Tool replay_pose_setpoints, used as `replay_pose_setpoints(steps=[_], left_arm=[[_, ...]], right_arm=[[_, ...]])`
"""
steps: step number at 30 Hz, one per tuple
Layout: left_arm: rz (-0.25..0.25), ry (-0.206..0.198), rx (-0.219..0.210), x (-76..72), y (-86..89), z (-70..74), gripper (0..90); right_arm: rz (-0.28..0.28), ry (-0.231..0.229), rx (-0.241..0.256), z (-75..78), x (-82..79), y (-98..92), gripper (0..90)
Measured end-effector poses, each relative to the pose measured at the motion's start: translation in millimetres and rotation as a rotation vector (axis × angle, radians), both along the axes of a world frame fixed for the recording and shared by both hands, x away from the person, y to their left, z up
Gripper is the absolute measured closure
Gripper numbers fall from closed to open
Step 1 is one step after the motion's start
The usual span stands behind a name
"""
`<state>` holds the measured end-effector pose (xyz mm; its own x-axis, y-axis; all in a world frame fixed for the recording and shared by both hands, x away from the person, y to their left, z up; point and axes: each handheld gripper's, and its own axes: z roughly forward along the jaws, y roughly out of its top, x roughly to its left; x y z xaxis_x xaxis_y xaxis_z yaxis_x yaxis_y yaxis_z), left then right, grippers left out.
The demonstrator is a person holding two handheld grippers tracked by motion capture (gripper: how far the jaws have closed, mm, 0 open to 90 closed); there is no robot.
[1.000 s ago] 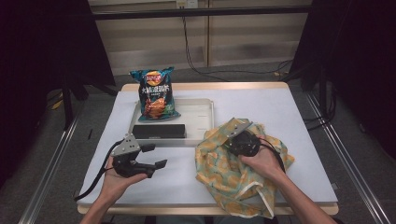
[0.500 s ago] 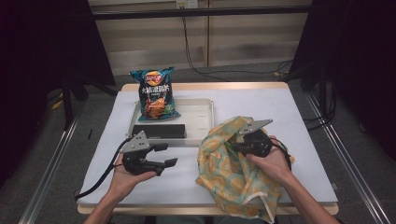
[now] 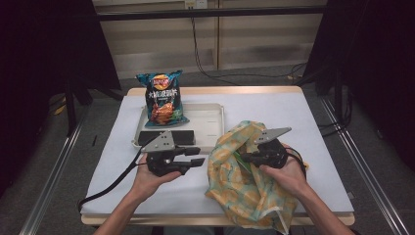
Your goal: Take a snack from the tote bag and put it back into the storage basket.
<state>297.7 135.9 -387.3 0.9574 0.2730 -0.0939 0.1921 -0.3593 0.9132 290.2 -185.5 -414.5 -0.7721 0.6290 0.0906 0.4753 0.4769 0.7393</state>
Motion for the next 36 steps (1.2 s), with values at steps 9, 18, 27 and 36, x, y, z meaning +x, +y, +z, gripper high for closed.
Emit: replay_pose_setpoints(steps=[9, 18, 27, 36], left_arm=[[-0.05, 0.029, 0.06, 10.3, -39.8, -14.0, 43.8], [0.053, -0.023, 0.163, 25.8, -48.9, -31.2, 86.8], [0.059, 0.009, 0.072, 32.3, -41.6, -21.1, 90.0], [0.097, 0.04, 0.094, 38.6, -41.8, -26.3, 90.0]], right_arm=[[0.015, -0.006, -0.001, 1.9, -1.6, 5.3, 89.5], [0.026, -0.002, -0.004, 2.3, -6.1, 5.2, 89.7], [0.049, -0.011, -0.004, 5.0, -17.6, -2.6, 89.9], [0.058, -0.03, 0.031, 9.1, -36.8, -18.1, 90.0]])
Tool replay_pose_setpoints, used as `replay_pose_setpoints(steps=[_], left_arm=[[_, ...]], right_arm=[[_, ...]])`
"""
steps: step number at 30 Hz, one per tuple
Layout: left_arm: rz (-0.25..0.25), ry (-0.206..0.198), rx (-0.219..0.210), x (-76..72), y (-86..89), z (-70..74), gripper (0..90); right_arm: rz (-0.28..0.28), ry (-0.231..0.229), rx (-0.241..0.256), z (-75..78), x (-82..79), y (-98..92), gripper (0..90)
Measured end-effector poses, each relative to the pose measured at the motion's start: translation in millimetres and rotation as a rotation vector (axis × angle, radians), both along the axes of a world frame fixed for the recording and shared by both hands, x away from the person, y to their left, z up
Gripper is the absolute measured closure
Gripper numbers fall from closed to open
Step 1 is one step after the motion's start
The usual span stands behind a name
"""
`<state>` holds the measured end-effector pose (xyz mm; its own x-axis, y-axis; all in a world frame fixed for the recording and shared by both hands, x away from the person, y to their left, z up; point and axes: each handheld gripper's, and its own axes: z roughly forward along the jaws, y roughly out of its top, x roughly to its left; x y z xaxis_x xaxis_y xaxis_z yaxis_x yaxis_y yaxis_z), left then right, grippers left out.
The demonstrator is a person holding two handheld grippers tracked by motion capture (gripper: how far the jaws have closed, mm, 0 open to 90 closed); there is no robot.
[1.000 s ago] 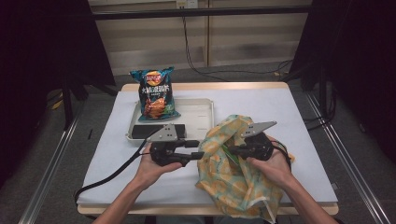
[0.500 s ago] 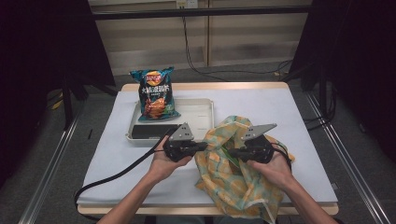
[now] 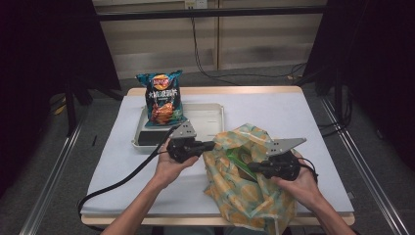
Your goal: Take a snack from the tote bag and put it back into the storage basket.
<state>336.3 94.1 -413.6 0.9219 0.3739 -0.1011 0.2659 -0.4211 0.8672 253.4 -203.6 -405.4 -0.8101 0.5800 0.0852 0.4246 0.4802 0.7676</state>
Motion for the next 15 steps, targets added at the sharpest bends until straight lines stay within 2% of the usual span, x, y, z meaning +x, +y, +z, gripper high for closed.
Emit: replay_pose_setpoints(steps=[1, 5, 7, 9, 10, 15], left_arm=[[0.005, -0.003, 0.017, 0.0, -1.7, -3.2, 90.0], [0.005, 0.027, 0.038, 3.1, -2.4, -10.2, 90.0], [0.012, 0.029, 0.023, 4.3, -1.5, -11.2, 90.0], [0.021, 0.02, 0.046, 5.3, -0.7, -11.6, 90.0], [0.021, 0.035, 0.039, 6.5, -1.0, -13.4, 90.0], [0.019, 0.056, 0.061, 7.2, -2.8, -19.8, 90.0]], right_arm=[[0.006, -0.001, 0.003, 0.5, -0.9, 0.0, 90.0], [0.034, -0.008, 0.012, 2.0, -5.3, 4.3, 90.0], [0.052, -0.01, 0.007, 2.8, -7.8, 8.2, 90.0], [0.064, -0.012, 0.009, 3.0, -9.8, 11.1, 90.0], [0.075, -0.009, 0.016, 3.1, -10.3, 12.0, 90.0], [0.103, -0.014, 0.029, 6.8, -15.4, 19.7, 90.0]])
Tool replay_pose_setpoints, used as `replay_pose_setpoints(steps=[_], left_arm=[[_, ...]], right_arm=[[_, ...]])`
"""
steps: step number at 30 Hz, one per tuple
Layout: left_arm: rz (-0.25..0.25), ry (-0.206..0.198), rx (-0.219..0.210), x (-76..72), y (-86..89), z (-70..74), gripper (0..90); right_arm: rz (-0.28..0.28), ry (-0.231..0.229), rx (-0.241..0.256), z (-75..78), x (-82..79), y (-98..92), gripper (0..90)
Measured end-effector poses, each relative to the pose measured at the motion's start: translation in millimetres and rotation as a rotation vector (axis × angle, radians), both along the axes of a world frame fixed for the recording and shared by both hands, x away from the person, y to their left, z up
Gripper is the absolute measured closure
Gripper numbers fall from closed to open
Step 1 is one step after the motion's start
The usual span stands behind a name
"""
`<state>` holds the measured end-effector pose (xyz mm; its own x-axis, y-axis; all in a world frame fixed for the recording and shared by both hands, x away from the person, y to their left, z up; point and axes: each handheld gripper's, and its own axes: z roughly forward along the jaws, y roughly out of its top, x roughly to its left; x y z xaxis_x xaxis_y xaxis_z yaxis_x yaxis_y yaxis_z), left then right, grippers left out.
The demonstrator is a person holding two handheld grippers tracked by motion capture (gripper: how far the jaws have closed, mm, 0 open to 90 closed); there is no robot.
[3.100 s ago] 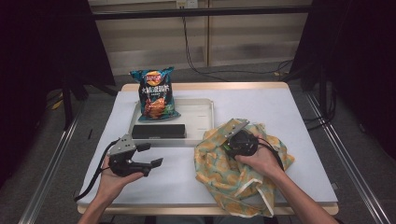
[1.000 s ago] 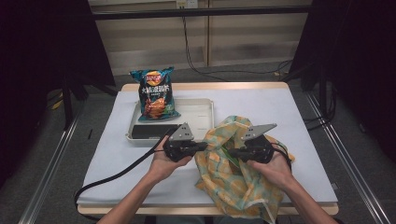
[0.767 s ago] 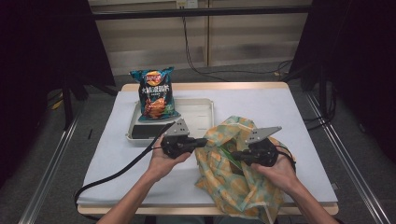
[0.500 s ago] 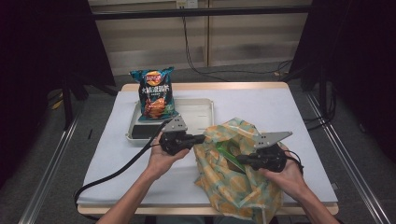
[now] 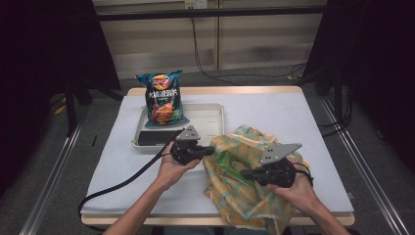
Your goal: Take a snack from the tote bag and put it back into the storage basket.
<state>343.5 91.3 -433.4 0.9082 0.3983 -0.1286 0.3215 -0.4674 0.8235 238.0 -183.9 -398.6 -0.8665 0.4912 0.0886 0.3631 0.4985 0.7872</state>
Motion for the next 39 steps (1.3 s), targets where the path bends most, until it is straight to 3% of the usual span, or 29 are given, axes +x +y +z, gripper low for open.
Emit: replay_pose_setpoints(steps=[3, 6, 8, 11, 13, 14, 16, 19, 26, 29, 32, 35, 39], left_arm=[[-0.009, -0.002, -0.019, -2.3, 2.5, 2.1, 89.9], [-0.011, -0.004, -0.052, -7.6, 8.5, 7.5, 82.0], [-0.01, -0.032, -0.072, -13.2, 13.8, 14.1, 73.7], [-0.038, -0.07, -0.108, -25.1, 22.5, 26.8, 69.6], [-0.077, -0.058, -0.141, -33.8, 26.9, 32.6, 72.1], [-0.111, -0.03, -0.155, -38.6, 27.4, 33.4, 74.4], [-0.143, -0.031, -0.13, -47.1, 24.6, 30.5, 74.6], [-0.149, -0.009, -0.111, -49.1, 21.0, 23.8, 64.8], [-0.11, 0.038, -0.072, -42.8, 14.2, 7.7, 57.7], [-0.117, 0.073, -0.068, -42.7, 13.4, 3.6, 58.3], [-0.125, 0.103, -0.061, -42.2, 11.2, 0.1, 64.8], [-0.135, 0.116, -0.056, -41.6, 9.5, -3.0, 79.6], [-0.137, 0.125, -0.041, -39.4, 9.3, -3.5, 90.0]], right_arm=[[0.019, 0.012, -0.001, -2.9, 0.1, 2.8, 90.0], [0.029, 0.026, -0.018, -10.0, 1.1, 4.6, 90.0], [0.024, 0.034, -0.026, -12.3, 0.8, 5.8, 90.0], [0.03, 0.031, -0.036, -14.7, 1.1, 7.8, 90.0], [0.032, 0.04, -0.041, -16.8, 1.4, 9.0, 90.0], [0.033, 0.038, -0.045, -17.9, 1.9, 9.8, 90.0], [0.036, 0.034, -0.054, -19.0, 2.0, 11.1, 90.0], [0.038, 0.035, -0.061, -19.9, 1.8, 12.9, 90.0], [0.044, 0.04, -0.066, -23.6, 1.3, 14.0, 90.0], [0.05, 0.04, -0.072, -25.0, 0.5, 13.8, 90.0], [0.048, 0.044, -0.077, -27.0, 0.1, 14.5, 90.0], [0.047, 0.043, -0.081, -28.2, 0.6, 15.1, 89.9], [0.065, 0.059, -0.074, -29.3, 1.9, 16.5, 85.6]])
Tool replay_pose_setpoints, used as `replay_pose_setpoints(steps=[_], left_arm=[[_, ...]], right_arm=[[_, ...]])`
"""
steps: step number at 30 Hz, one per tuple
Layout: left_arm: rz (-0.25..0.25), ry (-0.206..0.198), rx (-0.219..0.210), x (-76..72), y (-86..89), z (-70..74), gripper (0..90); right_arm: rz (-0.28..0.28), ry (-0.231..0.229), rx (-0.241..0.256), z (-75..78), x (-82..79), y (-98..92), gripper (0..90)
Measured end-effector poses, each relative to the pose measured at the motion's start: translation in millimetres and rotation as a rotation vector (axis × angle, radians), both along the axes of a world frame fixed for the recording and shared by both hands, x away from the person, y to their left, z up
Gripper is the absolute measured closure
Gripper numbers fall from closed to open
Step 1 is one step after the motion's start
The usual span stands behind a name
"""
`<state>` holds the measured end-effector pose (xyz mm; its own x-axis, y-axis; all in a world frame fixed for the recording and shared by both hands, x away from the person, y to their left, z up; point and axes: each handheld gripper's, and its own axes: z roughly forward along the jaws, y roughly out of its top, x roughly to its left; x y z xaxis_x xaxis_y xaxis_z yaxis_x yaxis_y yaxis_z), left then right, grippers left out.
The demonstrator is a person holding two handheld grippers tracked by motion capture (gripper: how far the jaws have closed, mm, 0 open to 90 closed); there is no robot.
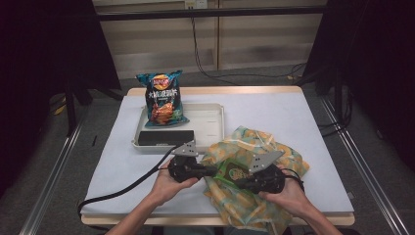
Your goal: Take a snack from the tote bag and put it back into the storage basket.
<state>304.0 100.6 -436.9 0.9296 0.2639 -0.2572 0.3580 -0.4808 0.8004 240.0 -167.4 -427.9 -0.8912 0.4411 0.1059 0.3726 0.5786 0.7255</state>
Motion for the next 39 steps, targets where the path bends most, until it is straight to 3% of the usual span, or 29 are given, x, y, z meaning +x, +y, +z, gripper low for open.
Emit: replay_pose_setpoints(steps=[2, 5, 13, 22, 27, 39], left_arm=[[0.012, -0.009, 0.006, 0.8, 2.1, 1.8, 90.0], [0.015, -0.019, -0.035, 1.0, 5.3, 7.8, 90.0], [0.019, -0.051, -0.104, 0.0, 11.8, 21.8, 90.0], [0.005, -0.072, -0.145, -3.9, 15.0, 32.5, 90.0], [-0.005, -0.091, -0.166, -6.5, 14.2, 38.8, 90.0], [-0.042, -0.112, -0.231, -8.7, 11.1, 55.8, 90.0]], right_arm=[[-0.003, -0.012, 0.026, 2.6, 0.4, -2.4, 77.1], [-0.05, -0.025, 0.051, 11.3, 3.1, -14.1, 71.7], [-0.115, -0.028, 0.065, 11.8, 8.1, -31.7, 67.9], [-0.133, -0.045, 0.082, 16.0, 13.7, -31.3, 57.2], [-0.152, -0.069, 0.107, 20.3, 22.5, -31.6, 45.9], [-0.146, -0.05, 0.157, 21.6, 45.4, -30.8, 29.4]])
